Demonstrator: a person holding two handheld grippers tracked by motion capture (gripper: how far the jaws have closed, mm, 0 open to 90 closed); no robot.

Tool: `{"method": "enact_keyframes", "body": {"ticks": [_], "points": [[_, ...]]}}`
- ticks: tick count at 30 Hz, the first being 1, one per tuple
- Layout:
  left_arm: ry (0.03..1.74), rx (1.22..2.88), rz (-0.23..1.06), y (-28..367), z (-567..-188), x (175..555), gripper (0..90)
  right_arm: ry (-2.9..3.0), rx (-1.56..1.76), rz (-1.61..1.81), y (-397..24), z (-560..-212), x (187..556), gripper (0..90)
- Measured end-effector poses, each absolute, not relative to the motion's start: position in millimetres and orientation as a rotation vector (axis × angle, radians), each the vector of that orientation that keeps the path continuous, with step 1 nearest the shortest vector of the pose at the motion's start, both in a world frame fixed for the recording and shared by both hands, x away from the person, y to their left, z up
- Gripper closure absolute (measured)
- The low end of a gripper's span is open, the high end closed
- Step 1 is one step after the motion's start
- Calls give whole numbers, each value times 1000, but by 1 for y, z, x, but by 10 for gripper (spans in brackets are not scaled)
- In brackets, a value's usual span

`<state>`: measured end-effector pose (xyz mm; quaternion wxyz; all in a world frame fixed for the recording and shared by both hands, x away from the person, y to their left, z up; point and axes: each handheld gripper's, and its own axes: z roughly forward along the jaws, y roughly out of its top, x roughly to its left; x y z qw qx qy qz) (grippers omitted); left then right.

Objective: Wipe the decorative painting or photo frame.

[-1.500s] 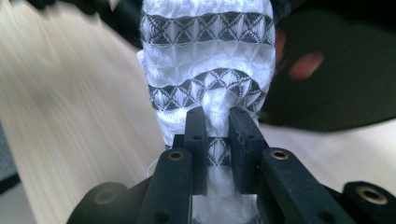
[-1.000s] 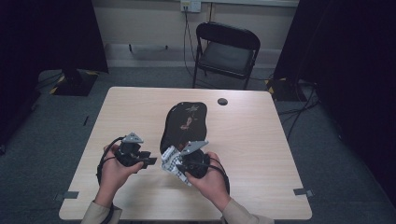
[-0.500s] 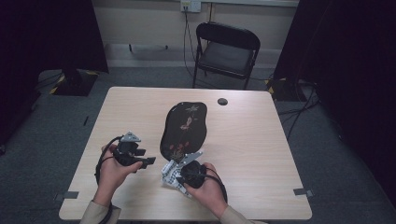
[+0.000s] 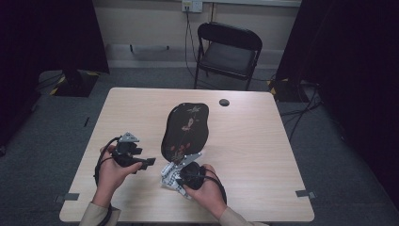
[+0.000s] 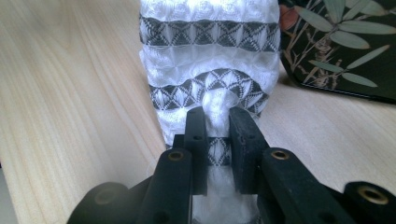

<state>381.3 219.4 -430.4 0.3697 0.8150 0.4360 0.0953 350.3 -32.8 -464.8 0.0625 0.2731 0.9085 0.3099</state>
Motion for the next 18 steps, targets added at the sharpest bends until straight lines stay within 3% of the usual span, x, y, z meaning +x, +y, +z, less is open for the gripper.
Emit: {"method": "enact_keyframes", "body": {"ticks": [18], "points": [[1129, 2081, 244, 224, -433, 383, 243, 2755, 832, 916, -28, -464, 369, 793]]}}
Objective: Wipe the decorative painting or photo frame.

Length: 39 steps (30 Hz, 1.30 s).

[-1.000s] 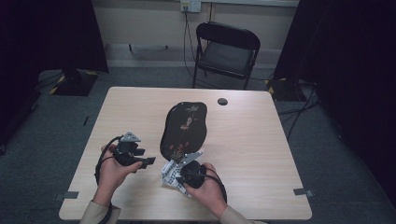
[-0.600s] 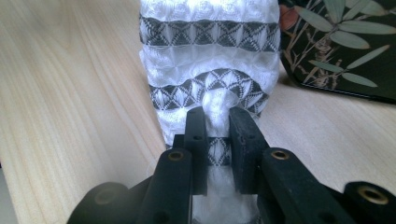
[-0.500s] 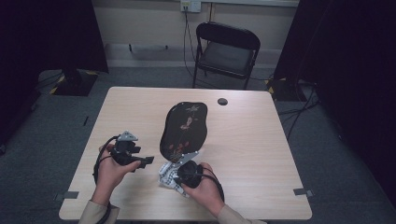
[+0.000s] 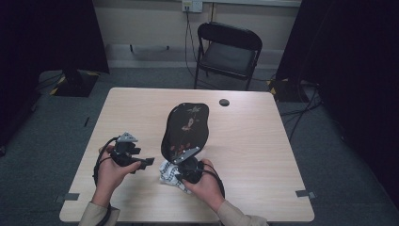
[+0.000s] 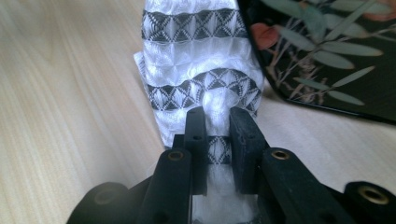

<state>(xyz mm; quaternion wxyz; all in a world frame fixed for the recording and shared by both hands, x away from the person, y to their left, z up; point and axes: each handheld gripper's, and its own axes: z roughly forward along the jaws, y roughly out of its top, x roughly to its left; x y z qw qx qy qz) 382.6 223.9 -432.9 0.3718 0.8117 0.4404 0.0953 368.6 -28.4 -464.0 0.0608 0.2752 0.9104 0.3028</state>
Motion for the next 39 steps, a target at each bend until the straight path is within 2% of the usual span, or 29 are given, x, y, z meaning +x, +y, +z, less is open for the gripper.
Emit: {"method": "enact_keyframes", "body": {"ticks": [20, 39], "points": [[1116, 2100, 230, 225, -433, 382, 235, 2750, 820, 908, -31, -458, 375, 795], [1114, 2105, 224, 225, -435, 382, 235, 2743, 698, 975, -21, -414, 362, 799]]}}
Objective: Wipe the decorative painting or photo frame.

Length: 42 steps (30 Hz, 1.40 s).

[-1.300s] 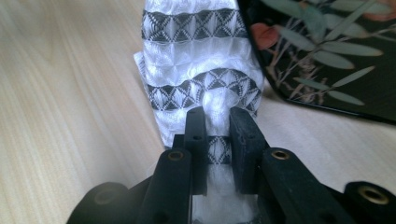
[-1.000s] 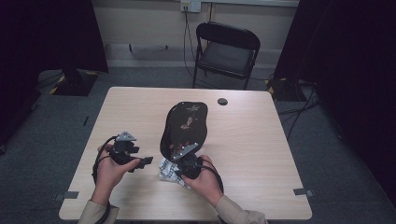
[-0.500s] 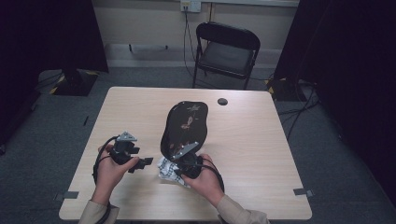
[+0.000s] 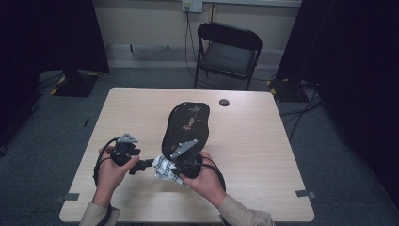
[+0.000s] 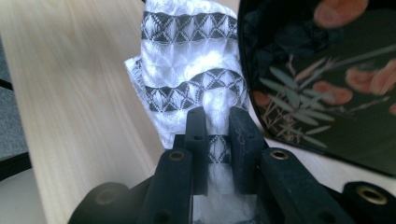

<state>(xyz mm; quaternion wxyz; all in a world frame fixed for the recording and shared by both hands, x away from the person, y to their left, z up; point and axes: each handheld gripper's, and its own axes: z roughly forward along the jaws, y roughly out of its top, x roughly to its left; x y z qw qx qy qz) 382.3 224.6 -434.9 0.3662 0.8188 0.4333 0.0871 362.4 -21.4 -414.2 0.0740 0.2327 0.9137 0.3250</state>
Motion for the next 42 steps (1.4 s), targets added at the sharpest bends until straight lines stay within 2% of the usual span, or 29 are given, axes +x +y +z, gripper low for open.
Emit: {"method": "enact_keyframes", "body": {"ticks": [19, 27, 30, 42], "points": [[1101, 2091, 218, 223, -434, 380, 235, 2667, 645, 1051, -17, -350, 364, 800], [1043, 2091, 187, 220, -432, 380, 251, 2616, 649, 1062, -18, -322, 373, 801], [1014, 2088, 180, 217, -431, 380, 285, 2604, 665, 1059, -21, -314, 376, 800], [886, 2082, 187, 189, -427, 378, 283, 2556, 672, 1024, -27, -283, 385, 800]]}}
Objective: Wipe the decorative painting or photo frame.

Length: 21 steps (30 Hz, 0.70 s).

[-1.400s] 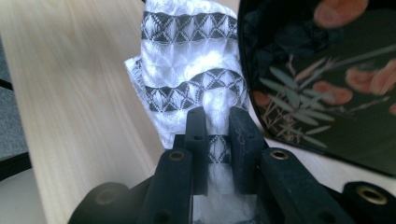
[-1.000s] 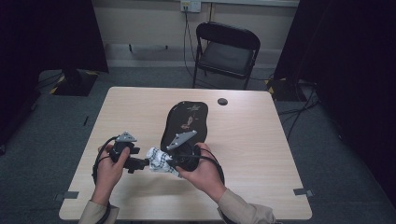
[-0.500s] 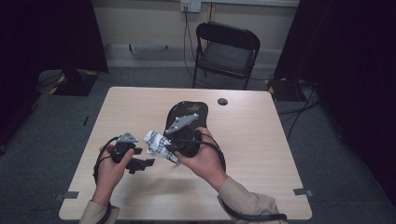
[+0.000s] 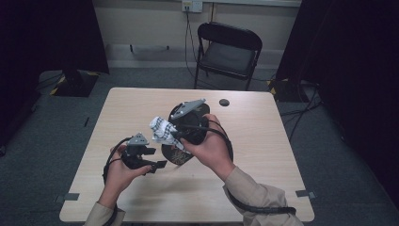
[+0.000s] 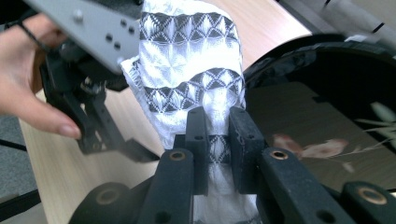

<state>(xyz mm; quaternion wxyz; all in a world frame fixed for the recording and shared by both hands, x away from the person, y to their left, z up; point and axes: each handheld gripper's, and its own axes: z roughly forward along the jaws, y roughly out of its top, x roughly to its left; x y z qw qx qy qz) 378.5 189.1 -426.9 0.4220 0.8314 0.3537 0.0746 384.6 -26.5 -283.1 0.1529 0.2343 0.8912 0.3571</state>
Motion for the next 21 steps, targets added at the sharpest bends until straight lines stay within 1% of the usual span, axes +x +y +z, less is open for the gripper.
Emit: {"method": "enact_keyframes", "body": {"ticks": [2, 3, 6, 8, 9, 10, 13, 15, 17, 20, 21], "points": [[882, 2084, 198, 187, -427, 379, 307, 2542, 679, 1034, -28, -277, 386, 801], [876, 2078, 191, 186, -427, 378, 353, 2527, 685, 1045, -30, -271, 388, 801], [864, 2072, 215, 184, -426, 379, 373, 2515, 687, 1043, -31, -266, 389, 801], [858, 2062, 231, 182, -425, 379, 428, 2507, 692, 1040, -32, -261, 391, 801], [839, 2071, 221, 180, -425, 380, 526, 2495, 696, 1040, -33, -258, 392, 801], [839, 2071, 221, 180, -425, 380, 537, 2495, 696, 1040, -33, -258, 392, 801], [831, 2064, 243, 177, -426, 382, 528, 2478, 716, 1047, -35, -253, 396, 800], [831, 2071, 228, 176, -426, 382, 588, 2457, 727, 1045, -38, -248, 400, 801], [816, 2074, 249, 175, -425, 382, 599, 2453, 733, 1046, -39, -247, 401, 800], [808, 2073, 238, 172, -425, 383, 655, 2440, 745, 1031, -41, -244, 406, 800], [810, 2073, 225, 172, -425, 383, 655, 2435, 753, 1028, -42, -243, 407, 800]]}}
